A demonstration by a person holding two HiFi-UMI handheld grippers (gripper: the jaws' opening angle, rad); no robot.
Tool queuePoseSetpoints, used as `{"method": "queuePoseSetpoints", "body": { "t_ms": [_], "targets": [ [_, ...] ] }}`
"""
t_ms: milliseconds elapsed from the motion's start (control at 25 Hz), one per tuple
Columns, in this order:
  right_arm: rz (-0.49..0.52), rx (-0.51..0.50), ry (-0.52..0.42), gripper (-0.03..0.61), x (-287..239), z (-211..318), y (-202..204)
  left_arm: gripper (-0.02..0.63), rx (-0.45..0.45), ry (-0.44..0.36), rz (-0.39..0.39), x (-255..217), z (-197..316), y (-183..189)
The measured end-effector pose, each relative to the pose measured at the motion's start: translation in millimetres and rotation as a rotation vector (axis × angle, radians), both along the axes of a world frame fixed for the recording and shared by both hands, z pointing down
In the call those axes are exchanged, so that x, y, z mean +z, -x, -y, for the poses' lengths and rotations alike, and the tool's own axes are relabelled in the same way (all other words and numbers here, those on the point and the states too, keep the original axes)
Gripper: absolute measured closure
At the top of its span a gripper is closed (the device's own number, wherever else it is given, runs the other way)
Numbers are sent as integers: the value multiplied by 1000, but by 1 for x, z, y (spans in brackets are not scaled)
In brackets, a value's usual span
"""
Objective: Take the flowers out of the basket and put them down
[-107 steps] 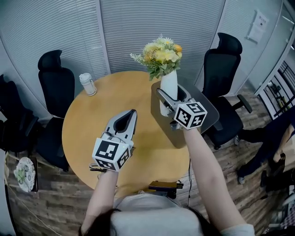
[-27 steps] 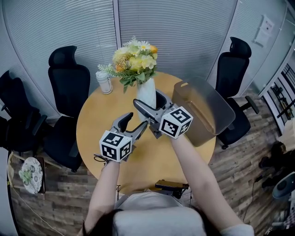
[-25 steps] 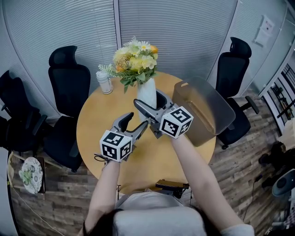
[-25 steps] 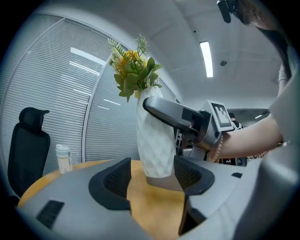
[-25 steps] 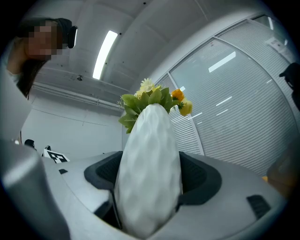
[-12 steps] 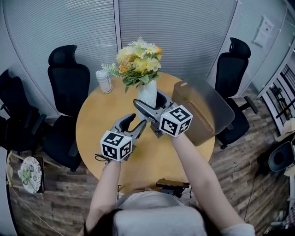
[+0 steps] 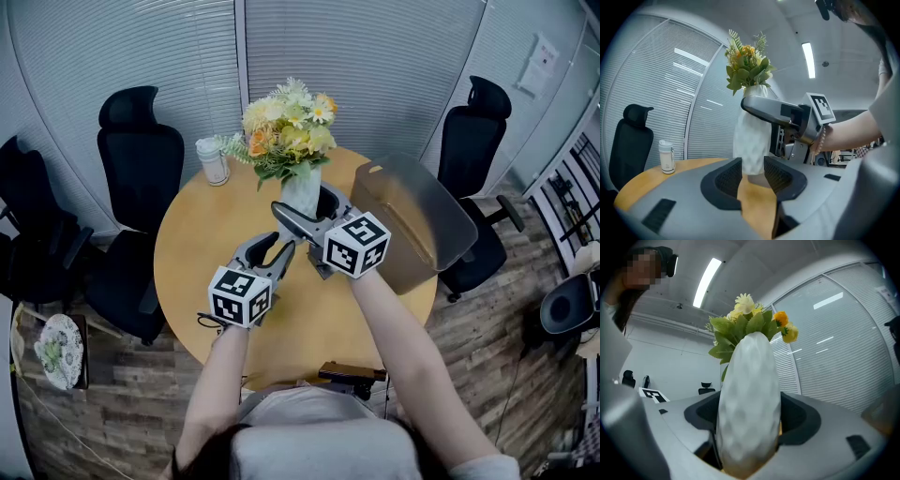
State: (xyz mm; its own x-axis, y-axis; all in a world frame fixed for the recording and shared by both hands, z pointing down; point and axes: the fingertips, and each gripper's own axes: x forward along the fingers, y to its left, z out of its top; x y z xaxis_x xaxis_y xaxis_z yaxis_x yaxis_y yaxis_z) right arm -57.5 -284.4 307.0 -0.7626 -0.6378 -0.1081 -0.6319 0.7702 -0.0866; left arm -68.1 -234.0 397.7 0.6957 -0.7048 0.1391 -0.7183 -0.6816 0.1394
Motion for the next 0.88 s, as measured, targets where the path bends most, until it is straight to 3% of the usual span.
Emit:
{"method": "queuePoseSetpoints", "body": {
  "t_ms": [880],
  "targets": [
    [-66,83,63,204,52,20,5,515,-62,46,28,50,18,7]
  ]
}}
